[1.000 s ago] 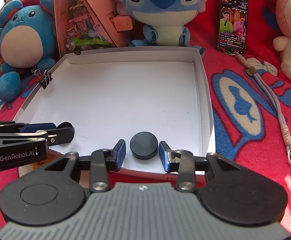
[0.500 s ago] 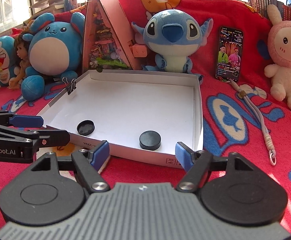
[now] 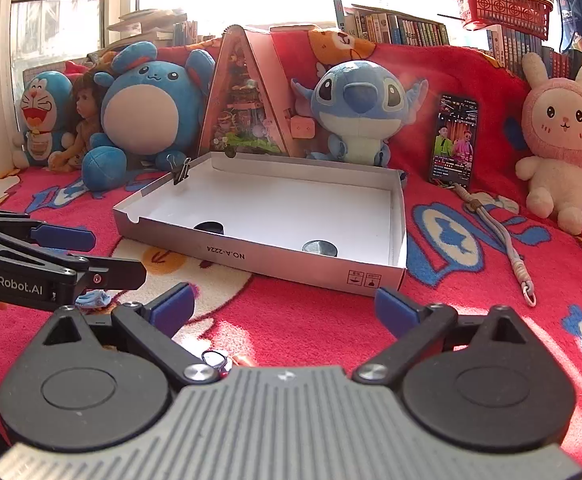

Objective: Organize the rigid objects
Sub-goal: 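Open both tools to release the black pieces and lift away, then grasp the blue plastic clip with the left tool while the right tool grasps the brown nut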

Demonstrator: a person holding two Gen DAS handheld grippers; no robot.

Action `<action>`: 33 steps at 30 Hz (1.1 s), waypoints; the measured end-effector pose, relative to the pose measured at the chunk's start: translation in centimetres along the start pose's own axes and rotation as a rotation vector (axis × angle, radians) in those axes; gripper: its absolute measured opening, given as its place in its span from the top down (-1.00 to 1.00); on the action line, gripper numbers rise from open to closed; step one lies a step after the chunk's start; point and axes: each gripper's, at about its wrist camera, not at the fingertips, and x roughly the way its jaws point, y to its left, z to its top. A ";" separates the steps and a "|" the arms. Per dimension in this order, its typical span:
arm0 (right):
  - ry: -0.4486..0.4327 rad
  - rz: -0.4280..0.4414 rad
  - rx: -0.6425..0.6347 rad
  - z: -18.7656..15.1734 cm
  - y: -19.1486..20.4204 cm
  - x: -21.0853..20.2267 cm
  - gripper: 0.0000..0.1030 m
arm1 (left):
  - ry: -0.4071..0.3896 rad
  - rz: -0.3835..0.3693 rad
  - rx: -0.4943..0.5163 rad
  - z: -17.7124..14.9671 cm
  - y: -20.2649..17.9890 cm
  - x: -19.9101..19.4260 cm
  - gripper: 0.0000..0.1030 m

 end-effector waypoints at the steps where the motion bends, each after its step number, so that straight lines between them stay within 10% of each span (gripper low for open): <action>1: -0.004 0.000 -0.002 -0.2 0.1 -0.1 -1.00 | -0.002 0.006 -0.002 -0.3 0.0 -0.2 -0.60; 18: -0.016 -0.085 0.065 -3.7 -1.3 -2.5 -0.83 | -0.041 0.139 -0.033 -3.1 1.4 -2.7 -0.42; 33: 0.031 -0.124 0.070 -5.3 -1.8 -3.1 -0.24 | 0.008 0.116 -0.089 -4.0 1.6 -2.9 0.54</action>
